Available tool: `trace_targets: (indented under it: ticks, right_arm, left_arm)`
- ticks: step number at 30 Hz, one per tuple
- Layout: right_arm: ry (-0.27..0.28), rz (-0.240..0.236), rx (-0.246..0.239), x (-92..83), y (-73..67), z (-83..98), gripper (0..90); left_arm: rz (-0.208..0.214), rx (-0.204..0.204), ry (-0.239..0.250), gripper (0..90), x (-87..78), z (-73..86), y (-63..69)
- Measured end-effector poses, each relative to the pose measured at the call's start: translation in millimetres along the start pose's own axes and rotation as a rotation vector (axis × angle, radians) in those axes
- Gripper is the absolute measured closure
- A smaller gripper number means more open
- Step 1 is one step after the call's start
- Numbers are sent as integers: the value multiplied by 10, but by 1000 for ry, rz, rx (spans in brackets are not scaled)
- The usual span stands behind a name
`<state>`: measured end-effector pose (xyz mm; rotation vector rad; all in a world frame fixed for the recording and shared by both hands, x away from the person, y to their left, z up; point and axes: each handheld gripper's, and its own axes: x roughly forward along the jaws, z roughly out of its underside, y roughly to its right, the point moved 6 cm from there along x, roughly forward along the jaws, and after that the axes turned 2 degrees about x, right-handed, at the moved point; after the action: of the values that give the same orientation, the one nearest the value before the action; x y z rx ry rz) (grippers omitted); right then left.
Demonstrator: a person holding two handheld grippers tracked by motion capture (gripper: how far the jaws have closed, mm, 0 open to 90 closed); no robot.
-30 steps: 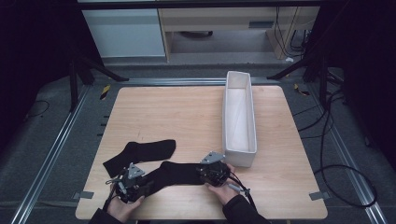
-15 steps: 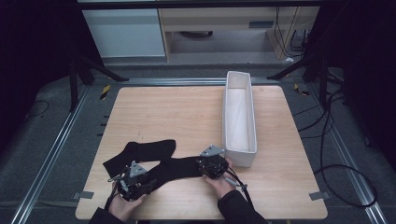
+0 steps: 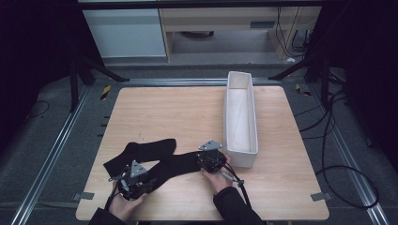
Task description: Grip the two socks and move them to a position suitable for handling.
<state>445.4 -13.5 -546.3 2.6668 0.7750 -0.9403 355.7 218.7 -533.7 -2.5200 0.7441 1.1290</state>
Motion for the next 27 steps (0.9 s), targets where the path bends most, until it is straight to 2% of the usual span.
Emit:
trace_targets:
  ticks: [1,2,4,7,8,10,11,14,17,19,21,24,27]
  right_arm:
    - [2,-1,2,-8,-8,-2,614]
    - [12,-14,7,-16,-20,-13,611]
    - [55,-39,21,-63,-43,-73,611]
    - [87,-71,25,-104,-77,-196,608]
    - [98,-80,23,-110,-90,-249,606]
    - [114,-101,26,-109,-125,-356,602]
    - [124,-109,30,-103,-145,-409,600]
    - [134,-134,43,-67,-194,-540,592]
    - [136,-150,48,2,-253,-645,583]
    - [128,-162,57,55,-308,-695,581]
    - [120,-170,47,122,-356,-730,579]
    - [103,-187,36,253,-453,-771,566]
    - [81,-194,46,342,-494,-777,556]
  left_arm:
    - [-3,1,8,579,-31,-11,-14]
    - [-7,-10,36,576,-93,-42,-40]
    - [-31,-25,86,564,-210,-99,-124]
    - [-86,-70,125,564,-330,-149,-358]
    - [-117,-86,132,565,-357,-147,-454]
    - [-191,-107,134,568,-395,-110,-657]
    - [-203,-133,133,571,-407,-84,-746]
    - [-248,-177,124,577,-414,0,-978]
    - [-274,-228,103,579,-381,95,-1151]
    - [-283,-251,86,579,-355,145,-1203]
    - [-288,-256,74,576,-320,178,-1223]
    - [-288,-238,50,561,-239,220,-1217]
    - [-290,-221,28,547,-188,244,-1210]
